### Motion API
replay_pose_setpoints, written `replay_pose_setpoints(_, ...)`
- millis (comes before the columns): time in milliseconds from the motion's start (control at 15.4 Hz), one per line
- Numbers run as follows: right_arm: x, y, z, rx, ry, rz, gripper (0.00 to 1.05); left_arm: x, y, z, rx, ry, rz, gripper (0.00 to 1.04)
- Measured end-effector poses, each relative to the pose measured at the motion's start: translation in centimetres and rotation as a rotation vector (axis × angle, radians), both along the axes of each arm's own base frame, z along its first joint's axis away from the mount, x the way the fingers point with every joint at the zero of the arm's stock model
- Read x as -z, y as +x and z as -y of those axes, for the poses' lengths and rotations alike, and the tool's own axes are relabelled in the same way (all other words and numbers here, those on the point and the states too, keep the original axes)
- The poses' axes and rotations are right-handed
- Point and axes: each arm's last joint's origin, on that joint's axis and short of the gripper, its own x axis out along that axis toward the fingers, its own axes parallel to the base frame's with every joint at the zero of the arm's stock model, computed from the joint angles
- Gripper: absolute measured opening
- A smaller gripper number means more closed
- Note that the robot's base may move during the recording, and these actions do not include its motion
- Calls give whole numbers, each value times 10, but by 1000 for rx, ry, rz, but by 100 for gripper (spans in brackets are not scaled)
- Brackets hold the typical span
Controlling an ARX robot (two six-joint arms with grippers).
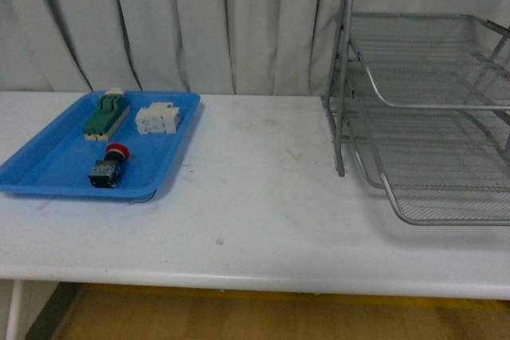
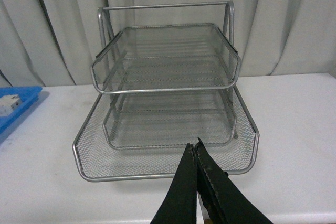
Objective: Place button on rack with both arms
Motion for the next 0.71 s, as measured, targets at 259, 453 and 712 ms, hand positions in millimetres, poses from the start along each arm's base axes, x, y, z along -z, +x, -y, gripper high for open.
replay_pose_setpoints(259,-3,-9,-15,-8,-15,16,2,0,0,0,0,0,0,98)
replay_pose_setpoints(453,-5,-15,-15,2,-16,24,2,0,0,0,0,0,0,98)
replay_pose_setpoints(712,-4,-21,-15,2,-16,22,2,0,0,0,0,0,0,98)
